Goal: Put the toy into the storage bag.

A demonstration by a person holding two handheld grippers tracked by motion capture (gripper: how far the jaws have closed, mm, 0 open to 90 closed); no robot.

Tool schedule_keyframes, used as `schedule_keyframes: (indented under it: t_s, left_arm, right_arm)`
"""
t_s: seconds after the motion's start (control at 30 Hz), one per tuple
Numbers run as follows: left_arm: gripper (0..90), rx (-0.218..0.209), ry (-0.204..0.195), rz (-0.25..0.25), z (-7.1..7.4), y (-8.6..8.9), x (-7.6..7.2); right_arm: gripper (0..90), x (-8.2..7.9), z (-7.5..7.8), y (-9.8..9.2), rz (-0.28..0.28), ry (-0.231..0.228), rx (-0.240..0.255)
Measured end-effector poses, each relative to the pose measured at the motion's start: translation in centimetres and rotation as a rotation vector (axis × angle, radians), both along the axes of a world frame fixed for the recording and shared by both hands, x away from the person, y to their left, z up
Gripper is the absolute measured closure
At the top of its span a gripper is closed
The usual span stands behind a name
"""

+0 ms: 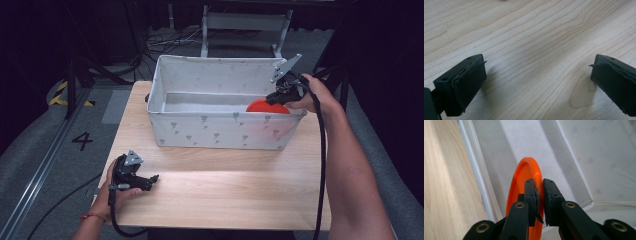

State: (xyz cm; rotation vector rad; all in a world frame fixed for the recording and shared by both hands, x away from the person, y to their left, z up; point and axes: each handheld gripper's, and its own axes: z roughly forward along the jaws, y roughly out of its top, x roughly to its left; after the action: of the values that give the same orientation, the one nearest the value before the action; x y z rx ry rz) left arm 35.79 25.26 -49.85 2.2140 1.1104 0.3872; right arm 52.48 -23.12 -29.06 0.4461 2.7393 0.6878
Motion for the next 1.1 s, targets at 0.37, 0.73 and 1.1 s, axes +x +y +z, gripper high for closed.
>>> schedule_keyframes:
  t_s: [0.37, 0.73, 1.1]
  left_arm:
    - [0.5, 0.000, 0.000, 0.000, 0.0, 0.0, 0.0]
    - [0.5, 0.000, 0.000, 0.000, 0.0, 0.0, 0.0]
    - [0.5, 0.000, -0.001, 0.000, 0.0, 0.0, 0.0]
  right_arm:
    - [82.2, 0.9, -1.9, 1.4, 0.017, 0.109, -0.131]
    - [81.9, 1.1, -2.3, 0.3, -0.003, 0.168, -0.203]
    - [71.9, 0.4, -1.0, -0.4, -0.034, 0.095, -0.125]
